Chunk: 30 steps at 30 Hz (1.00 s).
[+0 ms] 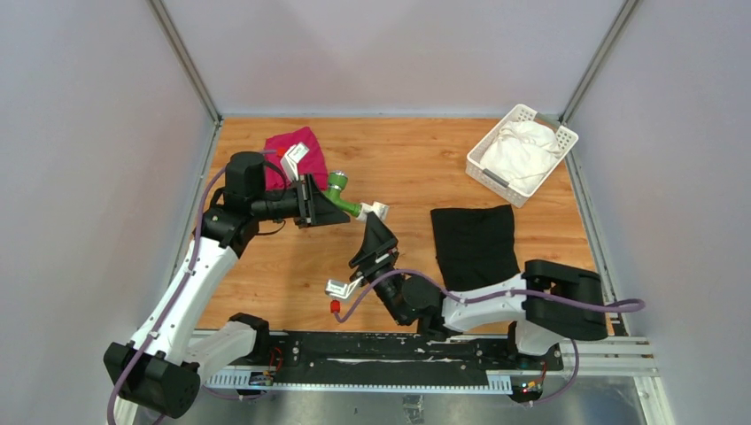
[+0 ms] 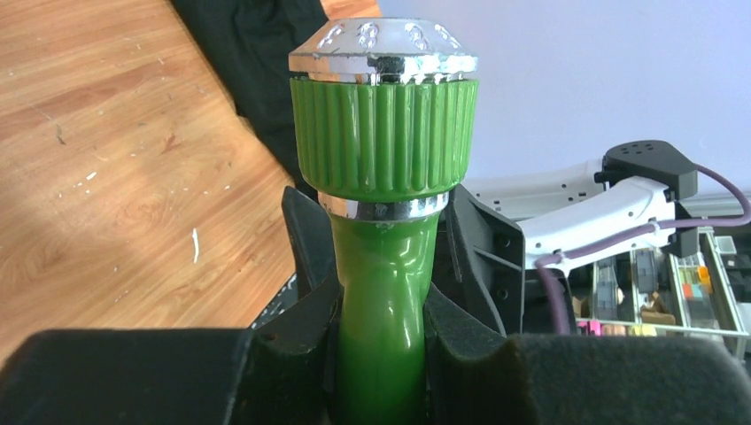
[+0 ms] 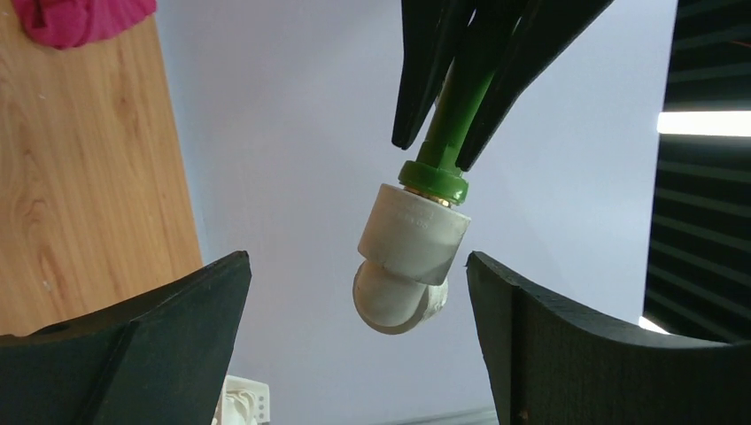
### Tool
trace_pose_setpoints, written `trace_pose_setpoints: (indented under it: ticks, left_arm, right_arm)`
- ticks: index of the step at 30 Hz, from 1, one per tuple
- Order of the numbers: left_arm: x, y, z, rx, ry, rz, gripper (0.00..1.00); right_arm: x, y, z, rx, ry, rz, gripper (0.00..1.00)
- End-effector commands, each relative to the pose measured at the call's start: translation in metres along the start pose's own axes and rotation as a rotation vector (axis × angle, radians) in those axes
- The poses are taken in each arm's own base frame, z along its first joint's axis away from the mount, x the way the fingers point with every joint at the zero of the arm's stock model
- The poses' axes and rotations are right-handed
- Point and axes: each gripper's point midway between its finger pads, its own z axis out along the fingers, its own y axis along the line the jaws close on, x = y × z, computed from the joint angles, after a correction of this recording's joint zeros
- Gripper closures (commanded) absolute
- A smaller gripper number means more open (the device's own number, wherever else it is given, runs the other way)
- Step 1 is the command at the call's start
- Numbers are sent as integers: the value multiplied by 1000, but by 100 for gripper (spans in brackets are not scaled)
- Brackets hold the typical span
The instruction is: Install the water faucets
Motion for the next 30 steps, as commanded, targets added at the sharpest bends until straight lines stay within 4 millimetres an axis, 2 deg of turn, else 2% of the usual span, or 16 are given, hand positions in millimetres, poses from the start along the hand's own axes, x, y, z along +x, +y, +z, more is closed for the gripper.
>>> trace_pose_setpoints:
  ticks: [1,5,10,13,18,22,30]
  left_arm:
    - [-2,-18,-5,64,1,30,100]
    - [-1,-20,-6,70,10,32,100]
    - [0,-24,-8,77,14,42,100]
    - [-1,-25,-8,80,13,40,100]
    - [0,-24,-7,79,16,34,100]
    - [1,-24,-6,90,25,29,100]
    - [6,-18,-5,84,50,40,100]
  right_arm:
    - [17,-46,0,204,130,81,4]
    - [21,-43,6,209,166,103,10]
    - [36,-48,8,226,209,154,17]
    - [42,-46,10,225,218,145,26]
    - [42,-41,13,220,224,153,52]
    - [42,-42,13,226,214,170,60]
    - [42,-53,10,257,177,230,83]
